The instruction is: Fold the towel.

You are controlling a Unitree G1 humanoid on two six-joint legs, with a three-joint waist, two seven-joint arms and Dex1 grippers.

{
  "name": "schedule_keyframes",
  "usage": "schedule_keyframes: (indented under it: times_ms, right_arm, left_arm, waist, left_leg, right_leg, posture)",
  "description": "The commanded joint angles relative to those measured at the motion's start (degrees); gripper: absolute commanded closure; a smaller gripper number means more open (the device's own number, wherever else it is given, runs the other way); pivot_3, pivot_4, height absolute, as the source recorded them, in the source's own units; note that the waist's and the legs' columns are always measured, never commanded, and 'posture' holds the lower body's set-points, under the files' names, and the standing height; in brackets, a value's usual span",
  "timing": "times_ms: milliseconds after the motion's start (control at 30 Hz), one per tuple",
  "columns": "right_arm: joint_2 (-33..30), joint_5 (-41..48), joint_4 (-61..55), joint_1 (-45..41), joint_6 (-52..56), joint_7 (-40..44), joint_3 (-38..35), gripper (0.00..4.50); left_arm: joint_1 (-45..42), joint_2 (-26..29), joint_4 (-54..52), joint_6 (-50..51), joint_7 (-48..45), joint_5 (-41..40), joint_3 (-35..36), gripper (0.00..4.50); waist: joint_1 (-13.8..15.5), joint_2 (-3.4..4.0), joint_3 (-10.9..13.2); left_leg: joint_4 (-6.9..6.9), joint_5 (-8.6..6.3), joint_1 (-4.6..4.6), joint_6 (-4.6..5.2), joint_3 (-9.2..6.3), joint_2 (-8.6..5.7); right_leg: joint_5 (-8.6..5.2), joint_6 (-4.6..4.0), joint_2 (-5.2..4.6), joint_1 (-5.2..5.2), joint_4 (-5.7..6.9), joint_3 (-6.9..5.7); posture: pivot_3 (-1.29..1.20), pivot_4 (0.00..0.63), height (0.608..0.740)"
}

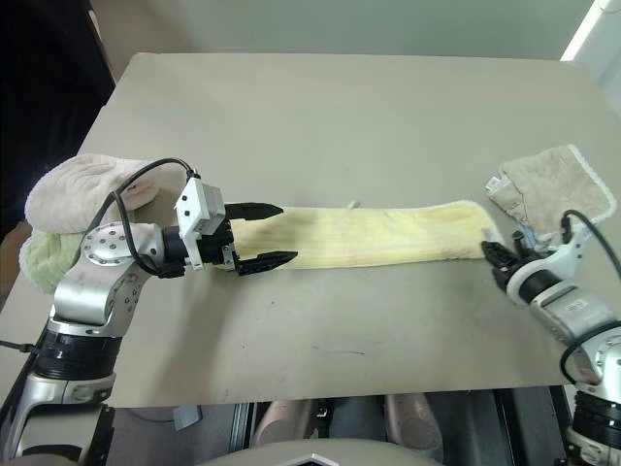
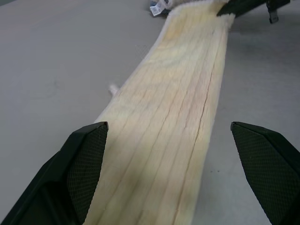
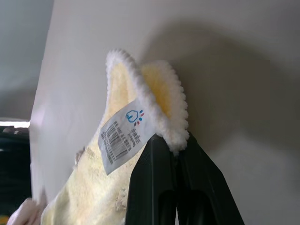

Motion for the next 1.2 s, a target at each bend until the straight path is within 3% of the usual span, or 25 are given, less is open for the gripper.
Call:
schedule_keyframes:
  times_ms: [33, 167, 300, 500, 667, 833, 1200]
  right_arm:
    - [-4.73, -2.51, 1.08, -2.31, 1.22, 5.03, -2.52, 4.49]
    - [-9.58, -8.34, 0.08, -4.67, 3.79, 10.39, -0.53, 4.49]
    - [-17.11, -22.64, -7.78, -8.84, 7.60, 22.20, 7.65, 4.49]
    - [-21.97, -40.37, -14.68, -16.93, 9.98, 34.75, 21.27, 4.49]
    - [-18.09, -50.68, -17.08, -27.16, 12.23, 42.90, 33.58, 4.49]
    - [-11.03, -57.94, -16.21, -32.01, 13.59, 47.64, 41.58, 4.49]
    - [-1.69, -70.01, -10.56, -31.32, 14.14, 53.16, 46.39, 4.49]
  left_arm:
    - [0.10, -0.15, -1.83, -0.37, -0.32, -0.26, -0.41, 0.00]
    - [-0.11, -0.36, -1.53, -0.61, -0.15, -0.07, -0.92, 0.00]
    - [-0.09, -0.47, -1.33, -0.75, 0.01, 0.20, -1.05, 0.00]
    - [-0.24, -0.82, -1.49, -0.48, 0.36, 0.40, -1.37, 0.00]
    - [-0.69, -1.41, -1.33, -0.52, 0.74, 0.54, -1.75, 0.00]
    - [-0.05, -2.06, -2.27, -0.31, 1.63, 0.41, -1.92, 0.00]
    - [1.71, -2.02, -4.10, 0.12, 3.28, -0.03, -1.48, 0.00]
  waist:
    - [0.00, 0.00, 0.00]
    - [-0.03, 0.00, 0.00]
    - [-0.10, 0.05, 0.02]
    - [-0.31, 0.04, 0.02]
    - [-0.40, 0.04, 0.02]
    - [-0.41, 0.04, 0.02]
    - [-0.35, 0.04, 0.02]
  left_leg:
    - [-0.01, -0.01, 0.00, 0.00, -0.01, 0.01]
    - [-0.03, -0.04, 0.00, -0.02, 0.00, 0.02]
    - [-0.04, -0.05, 0.00, 0.00, 0.05, 0.02]
    - [0.02, -0.06, 0.04, 0.01, 0.05, 0.03]
    - [0.09, -0.07, 0.03, 0.04, 0.05, 0.03]
    - [0.10, -0.08, 0.03, 0.07, 0.05, 0.04]
    - [0.24, -0.10, 0.02, 0.09, 0.06, 0.04]
  right_leg:
    - [-0.01, -0.01, 0.00, 0.00, 0.00, 0.00]
    - [-0.01, -0.06, 0.00, -0.04, 0.03, -0.03]
    - [0.08, -0.18, 0.00, -0.05, 0.02, -0.03]
    - [0.18, -0.30, 0.01, -0.03, 0.03, -0.07]
    - [0.28, -0.42, 0.00, -0.03, 0.02, -0.07]
    - [0.27, -0.44, 0.00, -0.05, 0.04, -0.09]
    - [0.31, -0.55, 0.00, -0.04, 0.06, -0.11]
  posture:
    - [0.00, 0.150, 0.740]
    - [0.00, 0.150, 0.740]
    - [0.00, 0.150, 0.740]
    - [0.00, 0.150, 0.740]
    - [0.00, 0.150, 0.740]
    - [0.00, 0.150, 0.740]
    - [0.00, 0.150, 0.740]
